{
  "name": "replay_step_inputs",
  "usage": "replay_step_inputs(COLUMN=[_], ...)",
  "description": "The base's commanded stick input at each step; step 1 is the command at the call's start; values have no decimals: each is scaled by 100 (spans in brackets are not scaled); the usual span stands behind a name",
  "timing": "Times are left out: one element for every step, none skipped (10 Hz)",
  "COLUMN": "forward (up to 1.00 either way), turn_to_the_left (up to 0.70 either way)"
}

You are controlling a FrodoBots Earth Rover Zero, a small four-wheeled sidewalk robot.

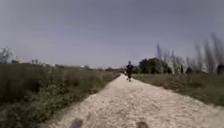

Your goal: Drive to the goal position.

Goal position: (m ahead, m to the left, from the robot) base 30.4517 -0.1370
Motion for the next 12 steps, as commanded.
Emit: replay_step_inputs(forward=[70, 70, 70, 70, 70, 70, 70, 70, 70, 70, 70, 70], turn_to_the_left=[-8, 0, 0, 0, 0, 0, 0, 0, 0, 0, 0, 0])
